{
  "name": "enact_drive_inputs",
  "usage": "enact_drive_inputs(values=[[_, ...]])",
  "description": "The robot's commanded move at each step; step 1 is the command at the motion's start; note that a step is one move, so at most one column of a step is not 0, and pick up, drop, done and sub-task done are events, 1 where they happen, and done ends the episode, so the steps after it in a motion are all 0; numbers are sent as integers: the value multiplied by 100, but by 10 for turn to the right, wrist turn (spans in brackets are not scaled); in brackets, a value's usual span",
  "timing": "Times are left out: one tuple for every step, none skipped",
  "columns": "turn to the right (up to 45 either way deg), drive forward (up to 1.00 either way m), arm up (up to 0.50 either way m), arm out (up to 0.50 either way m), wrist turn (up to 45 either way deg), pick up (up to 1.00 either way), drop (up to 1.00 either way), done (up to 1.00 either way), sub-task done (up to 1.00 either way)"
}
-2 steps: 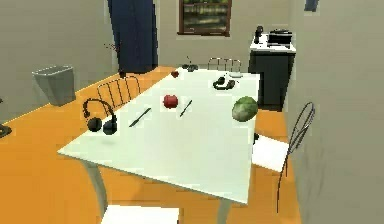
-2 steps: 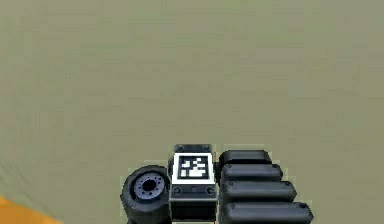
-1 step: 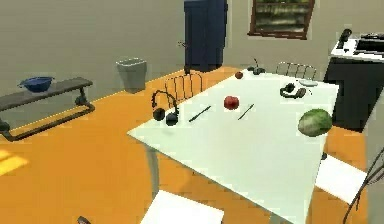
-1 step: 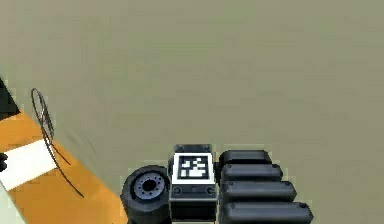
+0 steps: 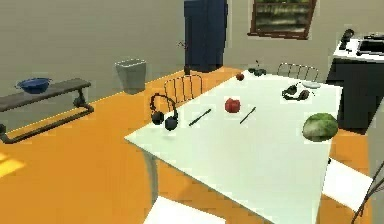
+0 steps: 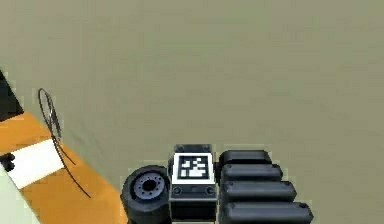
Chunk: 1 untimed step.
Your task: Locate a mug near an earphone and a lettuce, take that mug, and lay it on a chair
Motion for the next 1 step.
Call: enact_drive_inputs(values=[[-450, 0, 0, 0, 0, 0, 0, 0, 0]])
